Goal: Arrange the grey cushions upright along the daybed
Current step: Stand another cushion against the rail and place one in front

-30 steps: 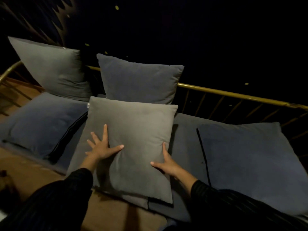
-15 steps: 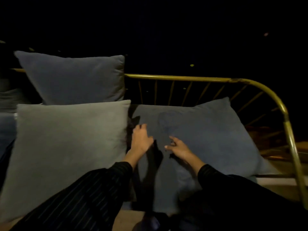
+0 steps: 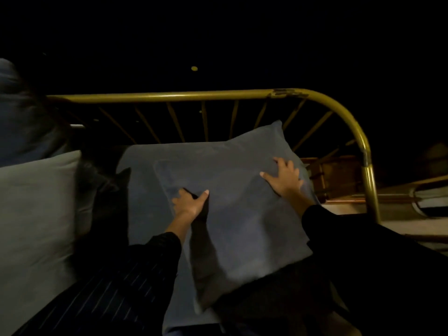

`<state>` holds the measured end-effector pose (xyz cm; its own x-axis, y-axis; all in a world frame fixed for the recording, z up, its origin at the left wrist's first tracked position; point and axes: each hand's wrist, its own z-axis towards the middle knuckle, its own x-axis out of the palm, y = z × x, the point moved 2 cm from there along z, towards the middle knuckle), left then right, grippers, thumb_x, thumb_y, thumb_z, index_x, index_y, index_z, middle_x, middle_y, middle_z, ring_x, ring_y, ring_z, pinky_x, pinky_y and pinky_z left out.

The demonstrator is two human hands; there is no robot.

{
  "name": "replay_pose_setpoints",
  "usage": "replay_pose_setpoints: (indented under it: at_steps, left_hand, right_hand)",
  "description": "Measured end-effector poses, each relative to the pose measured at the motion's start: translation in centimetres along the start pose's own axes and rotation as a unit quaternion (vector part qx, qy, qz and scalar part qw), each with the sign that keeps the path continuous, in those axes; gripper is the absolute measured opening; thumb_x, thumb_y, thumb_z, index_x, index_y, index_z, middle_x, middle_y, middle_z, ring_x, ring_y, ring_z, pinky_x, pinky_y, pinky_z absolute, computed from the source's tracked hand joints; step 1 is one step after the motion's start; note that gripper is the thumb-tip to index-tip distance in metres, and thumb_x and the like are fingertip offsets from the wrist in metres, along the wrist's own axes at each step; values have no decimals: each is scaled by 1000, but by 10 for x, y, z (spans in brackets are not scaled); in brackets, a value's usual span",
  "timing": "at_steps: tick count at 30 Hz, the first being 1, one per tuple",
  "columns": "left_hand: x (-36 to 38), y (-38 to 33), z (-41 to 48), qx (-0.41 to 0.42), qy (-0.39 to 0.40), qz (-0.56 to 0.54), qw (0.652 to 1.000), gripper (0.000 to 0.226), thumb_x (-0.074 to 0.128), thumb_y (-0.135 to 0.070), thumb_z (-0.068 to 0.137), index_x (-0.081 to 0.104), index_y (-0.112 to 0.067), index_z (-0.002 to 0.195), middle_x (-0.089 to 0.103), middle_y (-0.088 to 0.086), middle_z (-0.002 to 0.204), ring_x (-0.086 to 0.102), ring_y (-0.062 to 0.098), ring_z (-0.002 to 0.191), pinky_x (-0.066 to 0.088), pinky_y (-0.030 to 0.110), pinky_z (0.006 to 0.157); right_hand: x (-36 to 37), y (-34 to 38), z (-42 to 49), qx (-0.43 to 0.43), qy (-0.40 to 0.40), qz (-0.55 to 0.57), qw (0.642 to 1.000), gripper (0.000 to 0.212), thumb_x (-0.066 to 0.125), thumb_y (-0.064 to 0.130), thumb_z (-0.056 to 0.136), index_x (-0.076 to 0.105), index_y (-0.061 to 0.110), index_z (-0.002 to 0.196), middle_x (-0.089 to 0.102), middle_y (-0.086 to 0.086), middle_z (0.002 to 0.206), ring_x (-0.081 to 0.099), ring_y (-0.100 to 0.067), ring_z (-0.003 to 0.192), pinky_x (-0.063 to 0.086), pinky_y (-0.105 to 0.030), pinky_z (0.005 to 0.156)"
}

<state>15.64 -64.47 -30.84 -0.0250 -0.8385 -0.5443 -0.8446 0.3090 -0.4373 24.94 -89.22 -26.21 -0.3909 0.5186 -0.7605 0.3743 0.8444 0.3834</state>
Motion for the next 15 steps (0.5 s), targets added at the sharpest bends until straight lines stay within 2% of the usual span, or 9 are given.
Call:
replay_pose_setpoints:
  at_steps: [2,4,6,8,11,13,15]
  left_hand:
    - [8,4,7,-21,-16,-27,999,105,68,-55,84,7,-15,159,24,23,161,22,43,149,20,45,121]
    - [12,15,16,-44,-5,-60,997,119,72,-62,76,-7,-27,159,19,22,163,18,43,150,17,47,123]
    - [12,26,24,-58,6,-126,990,135,78,-69,59,-10,-36,157,23,18,163,24,38,150,22,48,124]
    - [10,30,26,-58,-7,-239,969,138,84,-62,54,-3,-34,158,32,12,160,37,33,145,30,48,120]
    - [16,27,22,-82,-71,-329,938,116,88,-38,69,15,-21,157,40,12,155,44,32,140,37,49,116]
    - [17,25,13,-92,-83,-363,924,118,93,-40,57,29,-16,153,47,12,150,51,30,134,43,49,111]
    - [14,25,0,-91,-80,-390,913,124,95,-46,42,39,-13,148,53,10,145,56,29,129,48,50,106]
  right_hand:
    - [-3,-13,20,31,-9,57,998,86,62,64,77,31,27,147,29,-9,154,27,-37,142,21,-57,114]
    - [-6,-27,39,52,-12,123,991,99,61,74,70,29,24,149,32,-10,155,31,-36,142,23,-55,116]
    - [-14,-35,44,65,0,192,979,100,65,72,69,31,20,148,40,-10,151,38,-35,139,27,-45,116]
    - [-14,-44,50,71,12,228,971,79,66,52,82,38,12,145,44,-12,147,40,-34,137,29,-36,111]
    - [-16,-49,45,77,18,257,963,71,67,46,83,45,9,140,49,-12,144,46,-34,132,35,-35,106]
    - [-18,-50,38,75,17,299,951,65,69,42,84,49,10,137,56,-9,135,51,-31,127,39,-32,96]
    - [-25,-50,28,70,8,333,940,58,69,38,85,54,11,133,57,-2,116,54,-23,116,39,-28,88]
